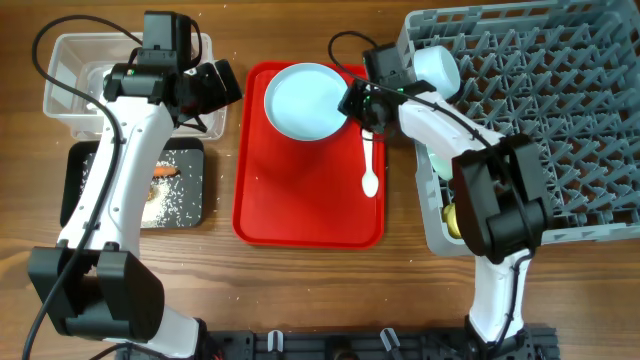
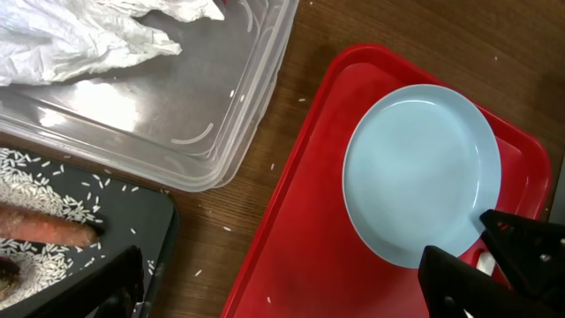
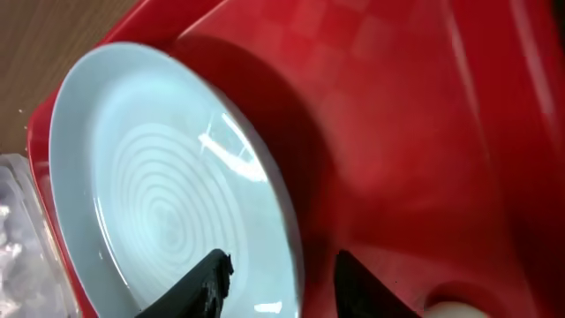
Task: Sort waste into correct bins and load items into the dishwasher rack
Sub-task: 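Grasp the light-blue plate with the right gripper and stand it in the rack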
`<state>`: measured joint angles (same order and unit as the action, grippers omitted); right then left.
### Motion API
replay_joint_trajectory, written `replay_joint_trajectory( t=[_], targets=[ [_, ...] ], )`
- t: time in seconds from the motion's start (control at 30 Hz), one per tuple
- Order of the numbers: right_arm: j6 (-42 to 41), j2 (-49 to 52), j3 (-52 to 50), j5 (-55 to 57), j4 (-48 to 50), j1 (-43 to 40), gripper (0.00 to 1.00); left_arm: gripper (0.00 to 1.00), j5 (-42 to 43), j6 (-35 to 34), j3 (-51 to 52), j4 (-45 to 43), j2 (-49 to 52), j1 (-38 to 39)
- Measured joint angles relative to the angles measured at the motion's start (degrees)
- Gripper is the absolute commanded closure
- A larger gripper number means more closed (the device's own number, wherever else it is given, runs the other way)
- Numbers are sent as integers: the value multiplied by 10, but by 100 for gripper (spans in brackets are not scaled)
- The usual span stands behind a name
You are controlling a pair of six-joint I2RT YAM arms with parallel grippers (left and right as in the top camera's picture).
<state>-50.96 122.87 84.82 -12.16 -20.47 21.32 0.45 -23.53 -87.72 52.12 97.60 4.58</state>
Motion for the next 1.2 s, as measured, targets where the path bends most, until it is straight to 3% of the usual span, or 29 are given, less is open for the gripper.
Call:
replay_joint_trajectory(
  t=[0.07,0.17,0.37,0.53,0.7,0.77,0.87,0.9,0.97,1.2],
  targets=[
    [-10,8,0,-2,0,16,84,0,0,0,0,0,0,0],
    [-22,18,0,-10,-16,26,95,0,0,0,0,0,0,0],
    [-16,18,0,-33,-30,24,96,0,0,0,0,0,0,0],
    [107,-46,17,-3,-145,-16,96,0,0,0,0,1,0,0],
    [251,-246,66,136,-235,-36,96,0,0,0,0,2,0,0],
    [300,-342,72,261,-271,-35,96,0,0,0,0,2,0,0],
    [365,-405,73,438,-305,-44,96,0,0,0,0,2,0,0],
    [389,-411,73,541,-329,-57,96,0,0,0,0,2,0,0],
    [432,-409,73,647,-337,-91,95,0,0,0,0,2,0,0],
    [573,-347,73,724,-341,-175,96,0,0,0,0,2,0,0]
  ],
)
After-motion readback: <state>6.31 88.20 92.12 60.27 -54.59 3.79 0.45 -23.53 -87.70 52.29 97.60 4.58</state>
